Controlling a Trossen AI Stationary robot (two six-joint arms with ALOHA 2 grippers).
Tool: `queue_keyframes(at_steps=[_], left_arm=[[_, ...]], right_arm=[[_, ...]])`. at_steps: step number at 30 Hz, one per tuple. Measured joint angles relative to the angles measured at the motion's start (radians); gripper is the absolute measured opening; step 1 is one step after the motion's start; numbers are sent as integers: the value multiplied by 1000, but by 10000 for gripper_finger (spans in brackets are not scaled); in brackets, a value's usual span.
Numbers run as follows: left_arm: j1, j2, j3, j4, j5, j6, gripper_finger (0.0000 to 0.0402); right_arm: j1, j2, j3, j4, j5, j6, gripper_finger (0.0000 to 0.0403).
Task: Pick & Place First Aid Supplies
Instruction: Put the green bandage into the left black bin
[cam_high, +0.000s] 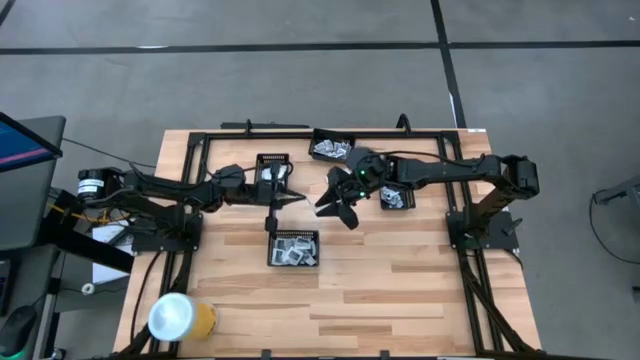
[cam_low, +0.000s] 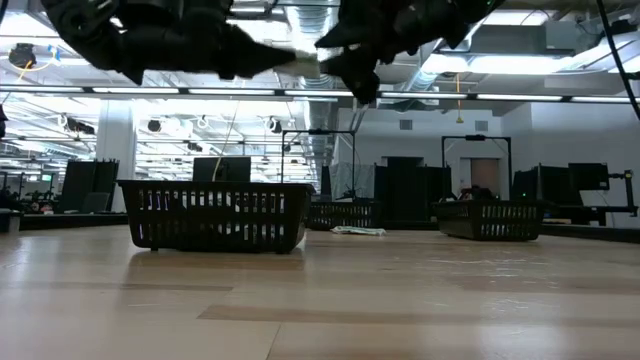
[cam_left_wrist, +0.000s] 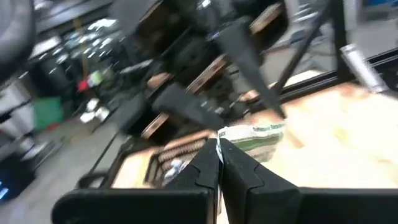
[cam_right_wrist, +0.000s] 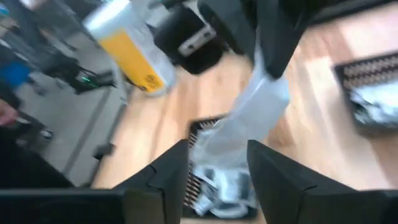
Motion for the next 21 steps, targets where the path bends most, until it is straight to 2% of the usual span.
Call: queue_keyframes(at_steps=[2, 5, 9, 13, 17, 21], left_arm=[[9, 0, -18, -1, -65, -19, 7], [19, 0, -43, 0, -226, -47, 7], [22, 0, -78, 0, -525, -69, 7], [23, 0, -106, -1, -802, -219, 7], [23, 0, -125, -7, -921, -373, 7], [23, 0, -130, -84, -967, -581, 7]], right_arm=[[0, 0, 0, -42, 41, -23, 167], [-2, 0, 0, -83, 110, -25, 181], [-12, 0, 0, -117, 197, -27, 192], [-27, 0, 0, -131, 245, -26, 192], [-41, 0, 0, -131, 246, -26, 184], [-46, 0, 0, -132, 246, -26, 174]])
